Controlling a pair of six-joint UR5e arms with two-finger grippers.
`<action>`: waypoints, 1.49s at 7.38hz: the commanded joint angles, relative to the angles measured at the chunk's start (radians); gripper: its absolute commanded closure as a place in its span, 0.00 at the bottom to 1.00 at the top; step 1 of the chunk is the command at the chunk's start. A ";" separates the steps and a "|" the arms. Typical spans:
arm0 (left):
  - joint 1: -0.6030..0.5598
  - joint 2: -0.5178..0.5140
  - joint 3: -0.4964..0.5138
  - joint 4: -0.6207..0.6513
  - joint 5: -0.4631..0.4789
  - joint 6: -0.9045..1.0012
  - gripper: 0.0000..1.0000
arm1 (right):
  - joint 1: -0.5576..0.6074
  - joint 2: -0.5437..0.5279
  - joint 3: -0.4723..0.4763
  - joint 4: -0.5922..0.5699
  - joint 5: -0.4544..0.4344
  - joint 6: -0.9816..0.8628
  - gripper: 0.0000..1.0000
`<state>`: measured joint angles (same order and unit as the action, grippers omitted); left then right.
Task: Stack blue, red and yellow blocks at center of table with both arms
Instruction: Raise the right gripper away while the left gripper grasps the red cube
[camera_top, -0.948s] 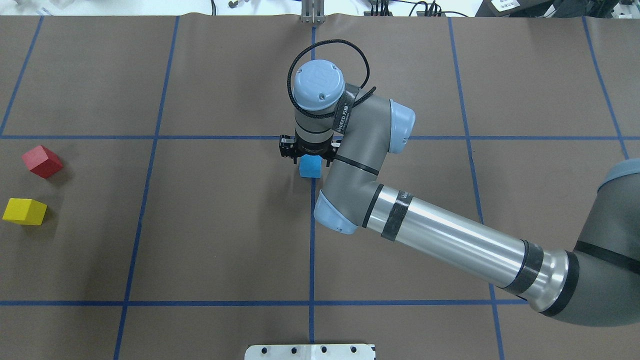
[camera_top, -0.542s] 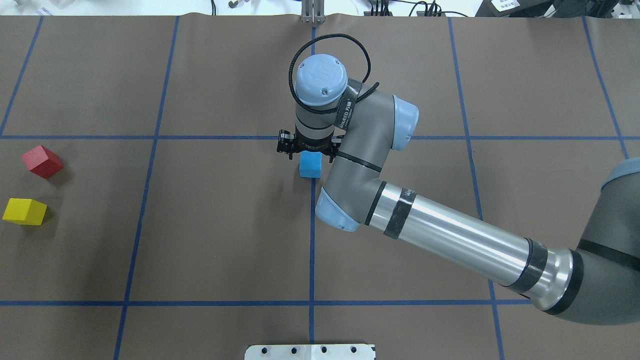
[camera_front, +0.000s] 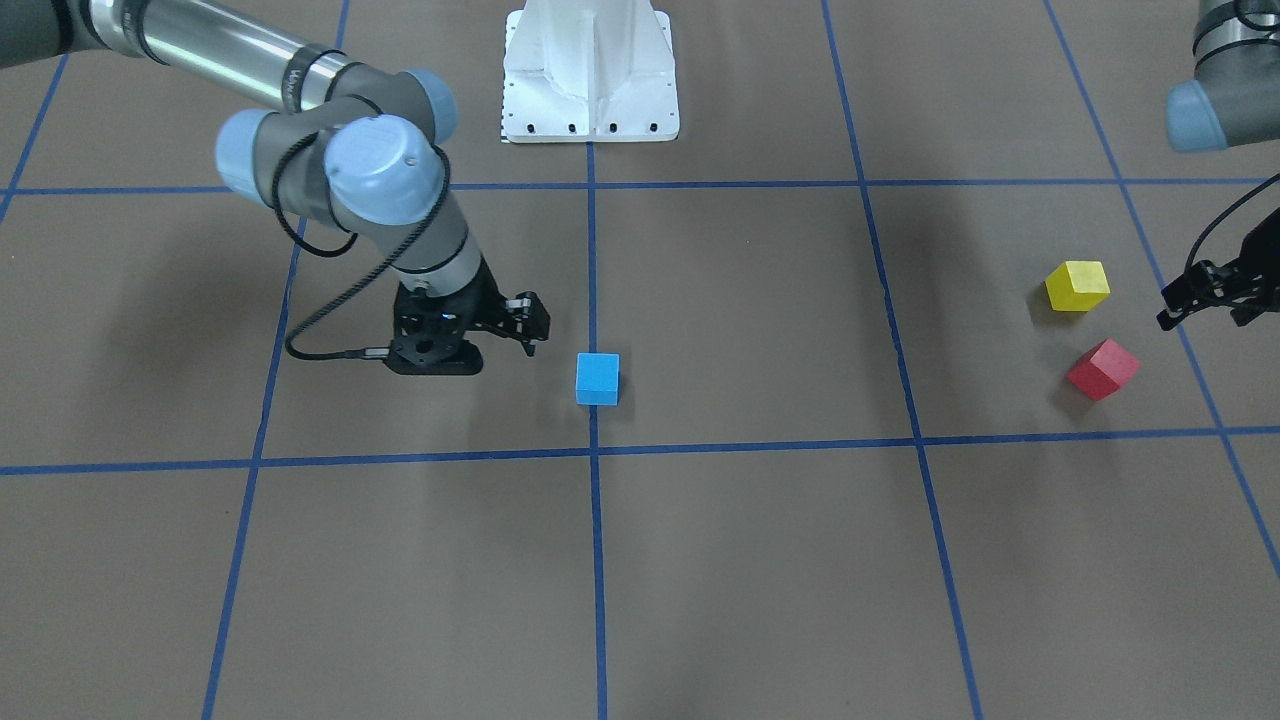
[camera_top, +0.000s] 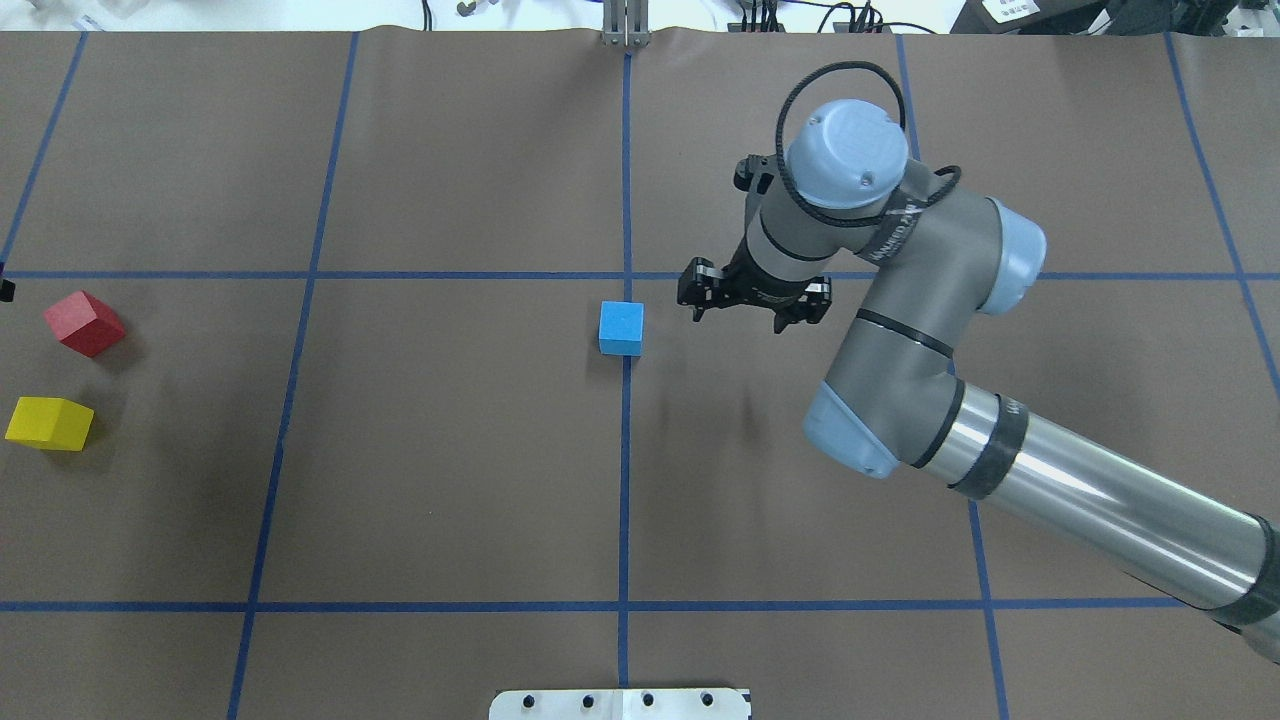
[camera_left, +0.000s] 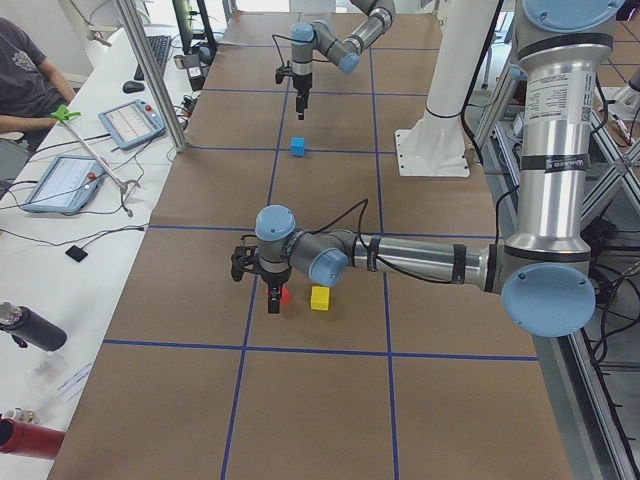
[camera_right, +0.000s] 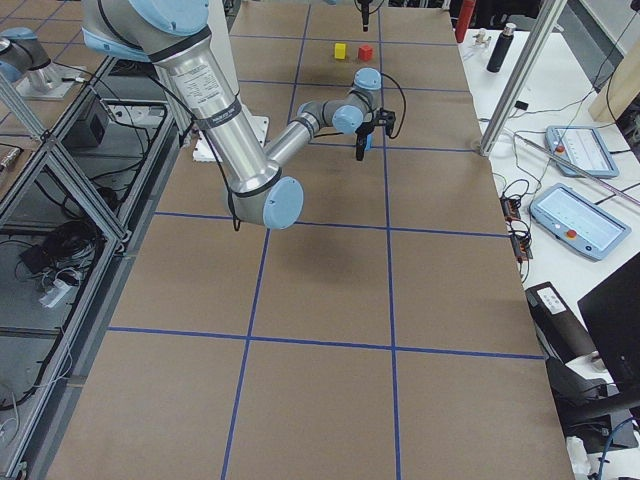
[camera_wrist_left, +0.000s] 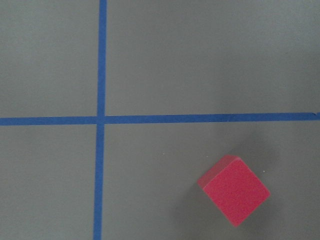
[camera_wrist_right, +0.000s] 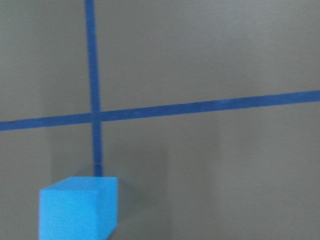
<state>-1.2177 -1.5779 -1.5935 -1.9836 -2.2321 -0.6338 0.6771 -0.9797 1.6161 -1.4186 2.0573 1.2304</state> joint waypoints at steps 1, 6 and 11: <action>0.032 -0.048 0.058 -0.009 0.005 -0.183 0.00 | 0.013 -0.086 0.050 0.001 0.011 0.000 0.00; 0.192 -0.068 0.064 -0.046 0.146 -0.508 0.01 | 0.041 -0.137 0.079 0.001 0.003 0.001 0.00; 0.193 -0.060 0.079 -0.046 0.143 -0.483 0.04 | 0.041 -0.142 0.081 0.001 -0.006 0.012 0.00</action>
<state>-1.0250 -1.6331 -1.5225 -2.0304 -2.0893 -1.1177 0.7174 -1.1201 1.6964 -1.4174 2.0525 1.2365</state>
